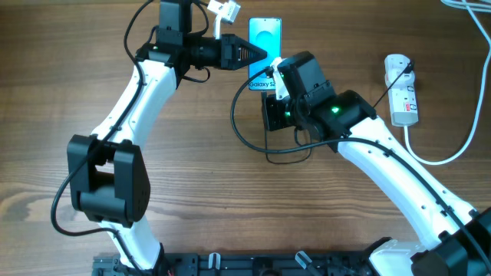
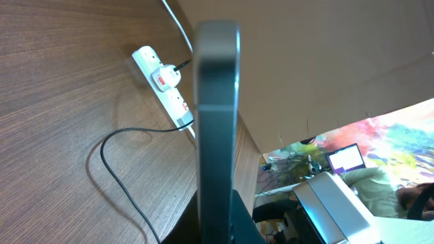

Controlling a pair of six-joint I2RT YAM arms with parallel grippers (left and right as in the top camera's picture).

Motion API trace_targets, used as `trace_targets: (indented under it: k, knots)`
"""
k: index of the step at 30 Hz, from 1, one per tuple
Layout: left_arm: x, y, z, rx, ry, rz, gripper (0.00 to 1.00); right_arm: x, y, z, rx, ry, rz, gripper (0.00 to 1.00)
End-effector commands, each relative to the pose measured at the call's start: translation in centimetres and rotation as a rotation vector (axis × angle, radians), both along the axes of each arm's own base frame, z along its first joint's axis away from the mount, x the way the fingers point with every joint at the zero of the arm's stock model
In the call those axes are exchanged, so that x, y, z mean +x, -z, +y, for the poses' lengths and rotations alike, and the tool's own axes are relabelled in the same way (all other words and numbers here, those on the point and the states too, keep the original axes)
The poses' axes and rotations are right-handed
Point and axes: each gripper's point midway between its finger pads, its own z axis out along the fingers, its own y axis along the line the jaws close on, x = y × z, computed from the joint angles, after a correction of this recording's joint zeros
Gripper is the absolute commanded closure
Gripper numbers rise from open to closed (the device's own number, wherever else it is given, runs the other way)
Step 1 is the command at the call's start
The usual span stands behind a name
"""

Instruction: Plug charger to phone and switch on socket

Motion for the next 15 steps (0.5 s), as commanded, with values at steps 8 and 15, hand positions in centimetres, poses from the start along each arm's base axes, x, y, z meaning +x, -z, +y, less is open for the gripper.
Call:
trace_targets:
  k: [8,15]
  knots:
    - [-1.0,-2.2,0.0,-0.034,0.031,-0.012,0.96,3.2,-2.7,0.0,-0.008,0.026,-0.154,0.95]
    - [-1.0,-2.2,0.0,-0.034,0.031,-0.011,0.96,3.6,-3.0,-0.1,-0.010,0.036,-0.180,0.95]
